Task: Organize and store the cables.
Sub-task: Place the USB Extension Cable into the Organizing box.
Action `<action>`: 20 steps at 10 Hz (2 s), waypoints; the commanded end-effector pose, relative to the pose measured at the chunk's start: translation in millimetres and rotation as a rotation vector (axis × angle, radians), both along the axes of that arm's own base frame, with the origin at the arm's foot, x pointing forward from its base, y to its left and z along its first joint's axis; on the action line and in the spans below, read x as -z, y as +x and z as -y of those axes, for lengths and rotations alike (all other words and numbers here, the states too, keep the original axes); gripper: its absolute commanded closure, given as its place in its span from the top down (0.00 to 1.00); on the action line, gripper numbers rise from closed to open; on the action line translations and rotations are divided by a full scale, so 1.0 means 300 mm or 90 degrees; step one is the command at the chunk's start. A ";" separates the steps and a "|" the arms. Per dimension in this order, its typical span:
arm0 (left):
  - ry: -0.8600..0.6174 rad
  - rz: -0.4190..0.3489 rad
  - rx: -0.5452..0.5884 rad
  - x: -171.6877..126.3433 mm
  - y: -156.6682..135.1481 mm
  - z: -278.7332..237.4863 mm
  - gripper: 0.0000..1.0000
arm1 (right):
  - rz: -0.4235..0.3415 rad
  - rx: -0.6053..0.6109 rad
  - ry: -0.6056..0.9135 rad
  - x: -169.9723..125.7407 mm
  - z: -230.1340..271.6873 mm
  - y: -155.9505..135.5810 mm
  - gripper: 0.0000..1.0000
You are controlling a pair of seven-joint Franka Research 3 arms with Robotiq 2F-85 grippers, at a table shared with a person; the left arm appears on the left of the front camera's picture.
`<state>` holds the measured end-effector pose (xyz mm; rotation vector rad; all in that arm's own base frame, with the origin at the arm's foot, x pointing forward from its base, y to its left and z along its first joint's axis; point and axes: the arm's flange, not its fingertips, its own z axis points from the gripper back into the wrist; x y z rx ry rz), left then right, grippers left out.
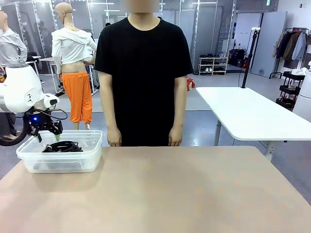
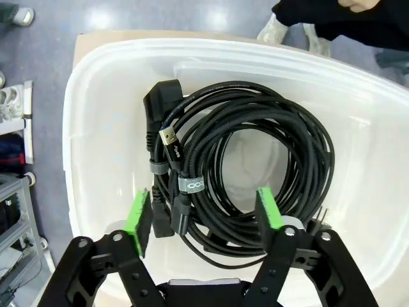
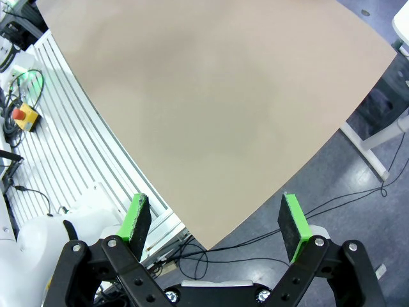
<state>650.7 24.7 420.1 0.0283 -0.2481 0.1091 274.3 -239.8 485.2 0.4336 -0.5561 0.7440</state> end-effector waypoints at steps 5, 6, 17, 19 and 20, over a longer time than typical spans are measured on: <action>-0.009 0.009 -0.005 -0.029 -0.004 -0.001 1.00 | 0.008 -0.005 0.007 -0.002 0.003 -0.002 1.00; -0.009 0.009 -0.005 -0.029 -0.004 -0.001 1.00 | 0.008 -0.005 0.007 -0.002 0.003 -0.002 1.00; -0.009 0.009 -0.005 -0.029 -0.004 -0.001 1.00 | 0.008 -0.005 0.007 -0.002 0.003 -0.002 1.00; -0.009 0.009 -0.005 -0.029 -0.004 -0.001 1.00 | 0.008 -0.005 0.007 -0.002 0.003 -0.002 1.00; -0.009 0.009 -0.005 -0.029 -0.004 -0.001 1.00 | 0.008 -0.005 0.007 -0.002 0.003 -0.002 1.00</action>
